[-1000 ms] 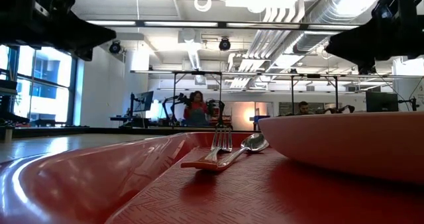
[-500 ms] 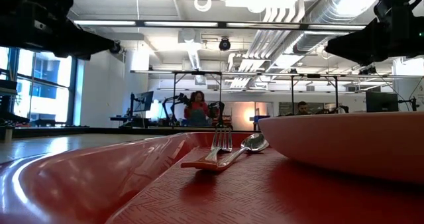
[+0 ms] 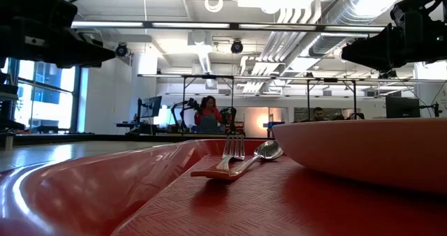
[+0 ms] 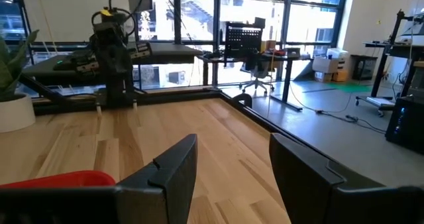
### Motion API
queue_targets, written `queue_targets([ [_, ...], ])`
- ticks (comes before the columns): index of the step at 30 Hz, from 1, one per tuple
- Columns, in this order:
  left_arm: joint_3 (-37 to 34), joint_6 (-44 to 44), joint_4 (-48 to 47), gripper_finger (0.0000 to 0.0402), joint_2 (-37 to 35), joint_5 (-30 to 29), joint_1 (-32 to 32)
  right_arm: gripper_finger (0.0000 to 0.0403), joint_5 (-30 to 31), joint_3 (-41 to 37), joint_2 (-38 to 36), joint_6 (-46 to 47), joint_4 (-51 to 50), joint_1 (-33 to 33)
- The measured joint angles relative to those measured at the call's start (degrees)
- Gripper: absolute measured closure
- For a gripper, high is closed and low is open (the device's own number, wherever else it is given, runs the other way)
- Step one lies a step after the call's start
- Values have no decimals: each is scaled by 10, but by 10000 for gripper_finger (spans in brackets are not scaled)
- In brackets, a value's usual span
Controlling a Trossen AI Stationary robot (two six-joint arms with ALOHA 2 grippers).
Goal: Pick and place plate/cup/fork/spoon on tray
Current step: Return to Home Position
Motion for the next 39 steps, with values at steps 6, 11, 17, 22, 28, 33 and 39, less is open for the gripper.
queue_targets([
  [6,0,-37,-4,401,2,52,46,224,0,0,0,0,0,0],
  [11,0,-39,-4,401,2,19,54,224,-1,0,0,0,0,0],
  [17,0,-43,-4,401,2,16,54,224,-1,0,0,0,0,0],
  [22,0,-43,-4,401,2,16,54,224,-3,0,0,0,0,0],
  [28,0,-43,-4,401,2,16,54,224,-2,0,0,0,0,0],
  [33,0,-43,-4,400,2,16,54,224,-2,0,0,0,0,0],
  [39,0,-43,-5,399,2,16,54,224,-2,0,0,0,0,0],
])
